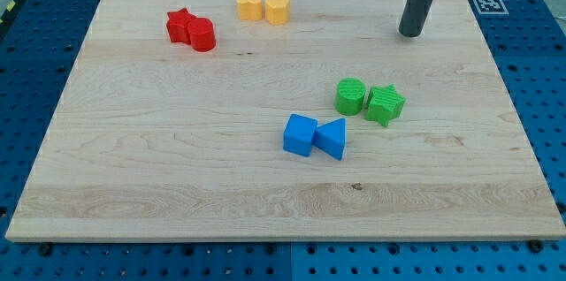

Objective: Separate the green circle and green star

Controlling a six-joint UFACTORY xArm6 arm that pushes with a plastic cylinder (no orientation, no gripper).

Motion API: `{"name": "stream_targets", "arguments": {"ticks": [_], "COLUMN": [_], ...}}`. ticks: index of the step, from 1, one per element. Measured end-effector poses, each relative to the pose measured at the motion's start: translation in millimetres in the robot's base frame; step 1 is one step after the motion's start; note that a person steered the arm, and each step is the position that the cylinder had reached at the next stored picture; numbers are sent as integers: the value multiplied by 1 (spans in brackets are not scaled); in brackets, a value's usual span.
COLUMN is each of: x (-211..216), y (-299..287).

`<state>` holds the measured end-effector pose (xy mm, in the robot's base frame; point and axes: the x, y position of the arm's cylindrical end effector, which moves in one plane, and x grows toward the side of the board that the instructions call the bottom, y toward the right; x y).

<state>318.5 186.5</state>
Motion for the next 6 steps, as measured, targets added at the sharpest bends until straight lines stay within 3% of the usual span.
{"name": "stream_targets", "arguments": {"ticks": [4, 6], "x": [16, 71], "y": [-2, -93]}}
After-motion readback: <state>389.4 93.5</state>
